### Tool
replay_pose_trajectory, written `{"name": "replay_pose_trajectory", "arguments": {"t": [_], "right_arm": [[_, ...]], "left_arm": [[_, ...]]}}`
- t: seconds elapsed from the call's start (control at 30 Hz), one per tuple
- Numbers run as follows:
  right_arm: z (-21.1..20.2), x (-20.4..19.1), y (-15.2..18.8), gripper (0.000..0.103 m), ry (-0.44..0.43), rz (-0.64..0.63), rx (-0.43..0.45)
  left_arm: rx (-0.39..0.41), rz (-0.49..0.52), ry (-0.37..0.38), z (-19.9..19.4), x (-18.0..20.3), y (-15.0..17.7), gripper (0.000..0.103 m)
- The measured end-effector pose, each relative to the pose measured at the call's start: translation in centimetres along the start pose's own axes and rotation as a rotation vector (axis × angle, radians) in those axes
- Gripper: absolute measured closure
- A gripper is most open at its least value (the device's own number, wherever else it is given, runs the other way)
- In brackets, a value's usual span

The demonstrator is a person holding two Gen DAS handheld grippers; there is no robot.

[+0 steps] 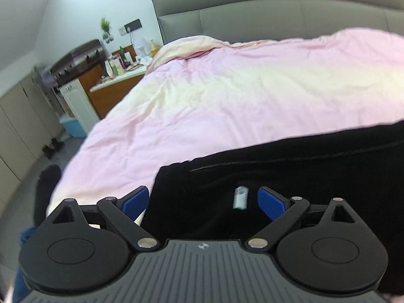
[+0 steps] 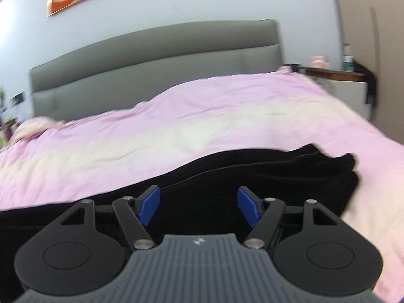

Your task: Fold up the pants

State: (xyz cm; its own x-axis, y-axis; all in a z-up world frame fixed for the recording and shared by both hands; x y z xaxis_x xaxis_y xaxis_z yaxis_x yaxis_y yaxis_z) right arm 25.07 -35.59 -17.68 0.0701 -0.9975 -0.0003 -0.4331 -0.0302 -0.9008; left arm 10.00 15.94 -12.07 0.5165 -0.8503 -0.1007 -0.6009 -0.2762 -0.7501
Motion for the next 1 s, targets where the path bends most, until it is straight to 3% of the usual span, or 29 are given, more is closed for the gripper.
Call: {"name": "replay_pose_trajectory", "arguments": {"t": [0.13, 0.23, 0.37, 0.5, 0.63, 0.77, 0.9, 0.93, 0.97, 1.0], "right_arm": [[0.3, 5.7, 0.9, 0.032, 0.113, 0.15, -0.047], [1.2, 9.2, 2.8, 0.032, 0.146, 0.319, -0.11], [1.6, 13.4, 4.7, 0.032, 0.227, 0.493, -0.112], [2.8, 16.8, 6.9, 0.032, 0.199, 0.767, -0.077], [4.2, 19.1, 8.0, 0.032, 0.145, 0.936, -0.019], [6.4, 19.9, 8.3, 0.031, 0.097, 0.915, -0.044], [7.7, 20.4, 8.1, 0.031, 0.059, 0.885, -0.003], [7.9, 20.5, 8.1, 0.042, 0.059, 0.882, 0.015], [7.8, 20.5, 8.1, 0.067, 0.062, 0.878, 0.025], [7.9, 20.5, 8.2, 0.084, 0.059, 0.874, 0.026]], "left_arm": [[-0.027, 0.01, 0.197, -0.3, 5.0, 0.0, 0.0], [-0.069, 0.039, 0.312, 0.4, 10.2, 1.2, 0.0], [-0.138, 0.048, 0.432, 1.9, 16.7, 2.7, 0.0], [-0.216, 0.03, 0.526, 2.2, 21.8, 4.1, 0.0], [-0.254, 0.021, 0.596, 2.4, 26.0, 3.6, 0.0], [-0.287, 0.069, 0.608, 2.7, 30.0, 3.8, 0.0], [-0.311, 0.105, 0.601, 3.3, 33.0, 4.9, 0.0], [-0.316, 0.119, 0.581, 3.7, 33.5, 5.3, 0.0], [-0.321, 0.131, 0.561, 4.1, 33.9, 5.7, 0.0], [-0.332, 0.142, 0.537, 4.7, 34.5, 6.2, 0.0]]}}
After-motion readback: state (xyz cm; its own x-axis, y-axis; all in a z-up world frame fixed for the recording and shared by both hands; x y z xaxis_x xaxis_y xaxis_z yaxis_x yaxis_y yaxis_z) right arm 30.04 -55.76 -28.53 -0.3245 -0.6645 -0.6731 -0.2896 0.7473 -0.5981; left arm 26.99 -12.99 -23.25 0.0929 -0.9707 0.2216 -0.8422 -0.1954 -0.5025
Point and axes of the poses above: each gripper's, at about its wrist camera, not at the fingertips, and z roughly the way its jaws point, x to its right, y to its underside, the point moved 6 cm from there along z, roughly the way its jaws point, and after that the axes turned 10 degrees about -z, right-handed, at the moved point
